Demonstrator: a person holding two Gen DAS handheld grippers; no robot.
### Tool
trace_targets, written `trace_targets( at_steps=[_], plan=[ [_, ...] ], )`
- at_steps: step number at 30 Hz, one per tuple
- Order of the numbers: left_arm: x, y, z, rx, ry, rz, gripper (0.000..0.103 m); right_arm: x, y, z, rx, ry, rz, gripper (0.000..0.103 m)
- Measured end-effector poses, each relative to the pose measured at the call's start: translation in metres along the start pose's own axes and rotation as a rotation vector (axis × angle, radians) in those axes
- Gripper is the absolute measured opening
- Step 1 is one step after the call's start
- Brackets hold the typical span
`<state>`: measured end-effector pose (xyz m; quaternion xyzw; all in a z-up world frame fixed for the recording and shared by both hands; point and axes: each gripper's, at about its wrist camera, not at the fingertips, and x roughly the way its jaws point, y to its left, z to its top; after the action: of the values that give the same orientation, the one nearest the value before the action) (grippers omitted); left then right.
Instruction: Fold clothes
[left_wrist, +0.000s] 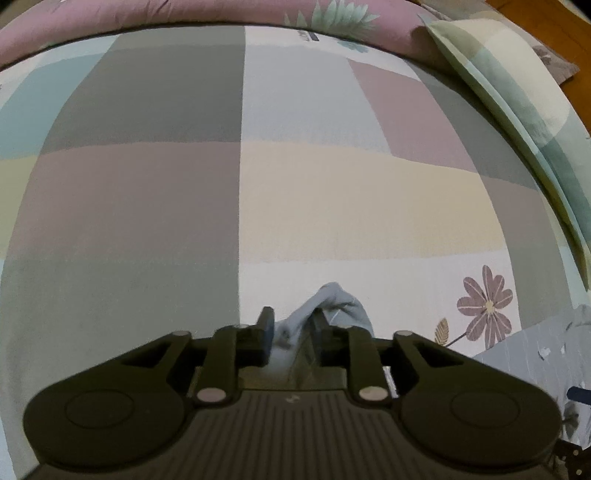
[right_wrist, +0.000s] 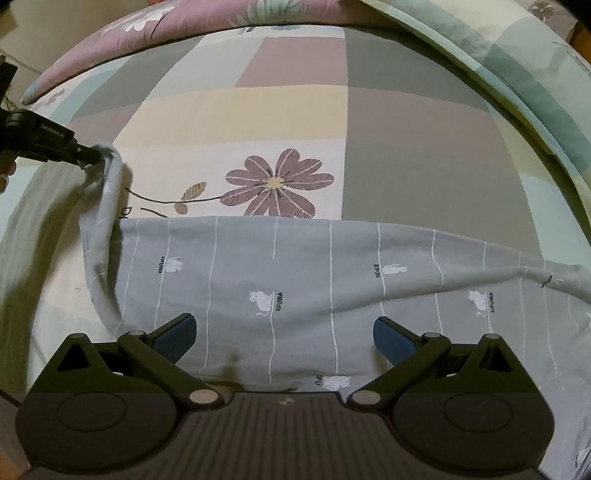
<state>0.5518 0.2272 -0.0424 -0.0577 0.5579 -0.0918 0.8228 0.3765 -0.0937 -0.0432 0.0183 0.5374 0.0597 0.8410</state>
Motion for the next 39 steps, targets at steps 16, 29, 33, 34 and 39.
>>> trace_targets(
  at_steps=[16,29,33,34,39],
  plan=[
    [0.021,0.053,-0.051,-0.435,0.092,-0.187,0.023,0.006,0.001,0.009,0.013,-0.002,0.040,0.103],
    [0.026,0.053,-0.064,-0.464,-0.075,-0.197,0.007,0.007,0.000,0.004,0.036,0.001,0.039,0.103],
    [0.000,0.047,-0.071,-0.421,-0.109,-0.149,0.006,0.005,0.001,0.004,0.030,-0.005,0.032,0.103],
    [-0.008,0.048,-0.074,-0.418,-0.117,-0.140,0.006,0.004,0.000,0.004,0.033,-0.007,0.031,0.103],
    [-0.044,0.066,-0.093,-0.420,-0.143,-0.090,0.006,0.003,0.002,0.009,0.031,-0.012,0.032,0.103]
  ],
)
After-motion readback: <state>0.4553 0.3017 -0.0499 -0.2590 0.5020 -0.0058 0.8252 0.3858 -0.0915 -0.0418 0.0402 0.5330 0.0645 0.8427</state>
